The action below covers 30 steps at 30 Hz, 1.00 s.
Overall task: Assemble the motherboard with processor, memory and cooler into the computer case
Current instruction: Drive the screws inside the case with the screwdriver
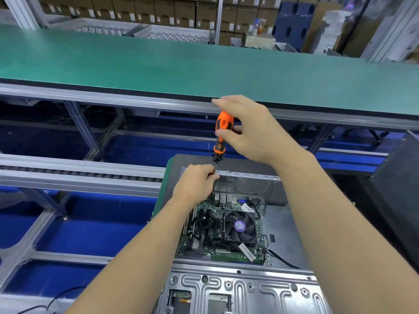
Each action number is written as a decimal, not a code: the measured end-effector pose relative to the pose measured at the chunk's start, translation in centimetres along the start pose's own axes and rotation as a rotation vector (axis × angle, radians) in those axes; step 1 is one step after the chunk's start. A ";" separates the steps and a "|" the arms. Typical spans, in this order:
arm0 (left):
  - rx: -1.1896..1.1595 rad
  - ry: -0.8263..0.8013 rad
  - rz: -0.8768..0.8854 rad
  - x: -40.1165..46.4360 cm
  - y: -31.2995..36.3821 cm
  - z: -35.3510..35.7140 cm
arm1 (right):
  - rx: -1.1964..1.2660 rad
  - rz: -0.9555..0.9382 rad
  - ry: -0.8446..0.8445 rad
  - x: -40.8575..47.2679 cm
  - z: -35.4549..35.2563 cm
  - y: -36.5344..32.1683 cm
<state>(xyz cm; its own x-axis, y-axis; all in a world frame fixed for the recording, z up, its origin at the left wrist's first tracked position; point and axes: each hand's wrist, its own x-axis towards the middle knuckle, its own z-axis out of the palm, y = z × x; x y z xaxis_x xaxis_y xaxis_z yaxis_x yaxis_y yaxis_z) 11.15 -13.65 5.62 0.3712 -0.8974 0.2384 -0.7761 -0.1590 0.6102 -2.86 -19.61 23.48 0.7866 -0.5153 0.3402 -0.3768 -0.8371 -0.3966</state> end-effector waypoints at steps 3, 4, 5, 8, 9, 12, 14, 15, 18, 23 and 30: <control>-0.025 0.016 0.027 -0.1 0.2 0.0 | -0.110 0.009 -0.002 0.4 -0.1 -0.2; -0.035 0.041 0.036 -0.1 0.3 0.0 | -0.183 0.055 0.015 0.6 0.0 -0.4; -0.035 0.067 0.046 0.0 0.3 -0.1 | -0.243 0.088 0.007 0.9 0.1 -0.6; -0.015 0.070 0.065 0.0 0.1 -0.1 | -0.204 0.063 -0.107 0.8 -0.4 -1.1; -0.018 0.053 0.066 0.0 0.1 -0.1 | -0.178 0.027 -0.139 0.7 -0.7 -1.0; -0.036 -0.006 0.061 -0.1 0.3 0.0 | -0.229 0.026 -0.061 0.6 -1.2 -0.7; -0.054 0.001 0.046 0.0 0.3 0.0 | -0.240 0.091 -0.032 0.5 -1.0 -1.0; -0.068 0.007 0.042 0.0 0.2 0.1 | -0.233 0.087 -0.043 0.4 -0.9 -1.1; -0.121 0.008 0.037 0.1 0.0 0.0 | -0.067 -0.002 -0.081 0.2 -1.0 -1.4; -0.129 -0.024 0.086 0.1 -0.1 0.2 | -0.231 0.120 0.030 0.5 -0.5 -0.6; -0.106 -0.057 0.072 0.0 0.1 0.3 | -0.162 0.083 0.004 -0.3 -0.2 -0.1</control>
<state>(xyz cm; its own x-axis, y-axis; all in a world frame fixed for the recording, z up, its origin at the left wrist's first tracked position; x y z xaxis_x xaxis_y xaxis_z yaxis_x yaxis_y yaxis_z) 10.97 -13.82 5.45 0.2846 -0.9274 0.2428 -0.7404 -0.0518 0.6702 -3.14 -19.43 23.58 0.7475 -0.5846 0.3155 -0.5147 -0.8099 -0.2814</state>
